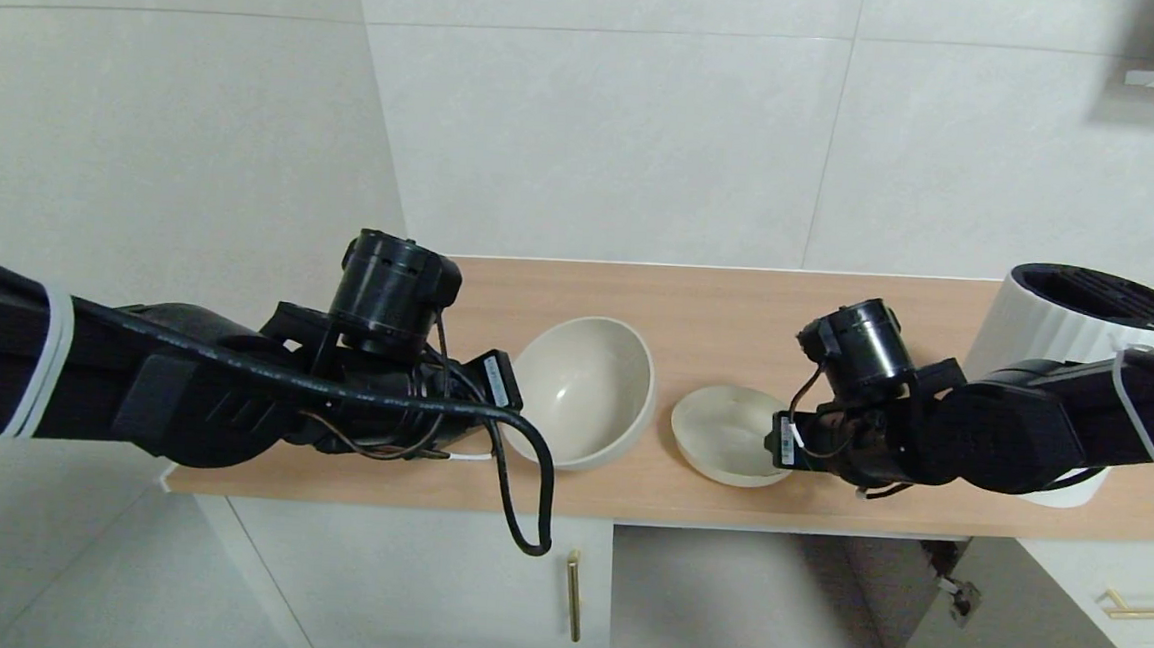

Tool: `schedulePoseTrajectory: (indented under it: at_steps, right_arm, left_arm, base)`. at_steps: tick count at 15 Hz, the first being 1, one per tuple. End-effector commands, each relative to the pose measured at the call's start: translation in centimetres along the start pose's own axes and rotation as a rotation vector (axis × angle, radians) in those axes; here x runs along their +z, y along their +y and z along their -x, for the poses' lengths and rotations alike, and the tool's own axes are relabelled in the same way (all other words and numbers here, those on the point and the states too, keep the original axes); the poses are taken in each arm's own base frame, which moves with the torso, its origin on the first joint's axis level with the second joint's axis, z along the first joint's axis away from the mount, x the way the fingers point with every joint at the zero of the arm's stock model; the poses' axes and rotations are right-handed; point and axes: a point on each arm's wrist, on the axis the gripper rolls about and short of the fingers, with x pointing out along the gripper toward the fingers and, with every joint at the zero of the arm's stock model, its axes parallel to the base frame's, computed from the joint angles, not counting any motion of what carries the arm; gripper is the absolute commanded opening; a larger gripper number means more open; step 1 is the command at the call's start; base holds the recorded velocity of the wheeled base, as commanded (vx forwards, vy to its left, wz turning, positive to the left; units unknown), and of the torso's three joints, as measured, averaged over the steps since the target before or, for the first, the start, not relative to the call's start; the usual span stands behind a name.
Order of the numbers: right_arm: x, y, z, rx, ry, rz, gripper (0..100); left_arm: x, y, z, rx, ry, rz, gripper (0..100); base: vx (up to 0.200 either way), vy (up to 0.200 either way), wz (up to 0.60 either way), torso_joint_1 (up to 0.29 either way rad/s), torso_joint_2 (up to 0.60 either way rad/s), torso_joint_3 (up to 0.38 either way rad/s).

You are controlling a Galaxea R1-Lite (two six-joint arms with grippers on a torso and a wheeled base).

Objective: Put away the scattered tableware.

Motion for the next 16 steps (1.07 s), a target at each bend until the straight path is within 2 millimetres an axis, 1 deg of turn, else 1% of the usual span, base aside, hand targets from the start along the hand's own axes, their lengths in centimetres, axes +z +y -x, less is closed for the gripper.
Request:
schedulePoseTrajectory:
  at_steps: [1, 8, 10, 12, 14, 15, 16]
  right_arm:
    - [0.0, 0.0, 0.0, 0.001, 0.0, 0.0, 0]
    - [0.2, -0.1, 0.5, 0.004, -0.01, -0.004, 0]
    - [0.5, -0.2, 1.3, 0.014, -0.025, -0.009, 0]
    - [0.9, -0.7, 2.9, 0.029, -0.047, -0.018, 0]
    - [1.1, -1.1, 4.6, 0.044, -0.071, -0.023, 0]
    - [1.2, -1.1, 5.9, 0.079, -0.087, -0.022, 0]
    - [1.2, -1.1, 6.7, 0.101, -0.094, -0.021, 0]
  left_arm:
    - [0.0, 0.0, 0.1, -0.002, -0.003, 0.0, 0]
    - [0.1, 0.0, 0.1, 0.001, -0.006, 0.002, 0]
    - [0.4, 0.0, 1.0, -0.009, -0.026, 0.005, 0]
    - [0.7, 0.5, 3.1, -0.019, -0.056, -0.008, 0]
    - [0.3, 1.2, 4.6, -0.016, -0.062, -0.048, 0]
    - [-0.4, 1.9, 5.7, -0.008, -0.056, -0.084, 0]
    - [-0.9, 2.5, 6.2, 0.004, -0.051, -0.114, 0]
  base:
    - [0.0, 0.0, 0.0, 0.0, 0.0, 0.0]
    - [0.0, 0.0, 0.0, 0.0, 0.0, 0.0]
    - [0.0, 0.0, 0.0, 0.0, 0.0, 0.0]
    - [0.0, 0.0, 0.0, 0.0, 0.0, 0.0]
    - [0.0, 0.0, 0.0, 0.0, 0.0, 0.0]
    - [0.0, 0.0, 0.0, 0.0, 0.0, 0.0]
    - [0.0, 0.0, 0.0, 0.0, 0.0, 0.0]
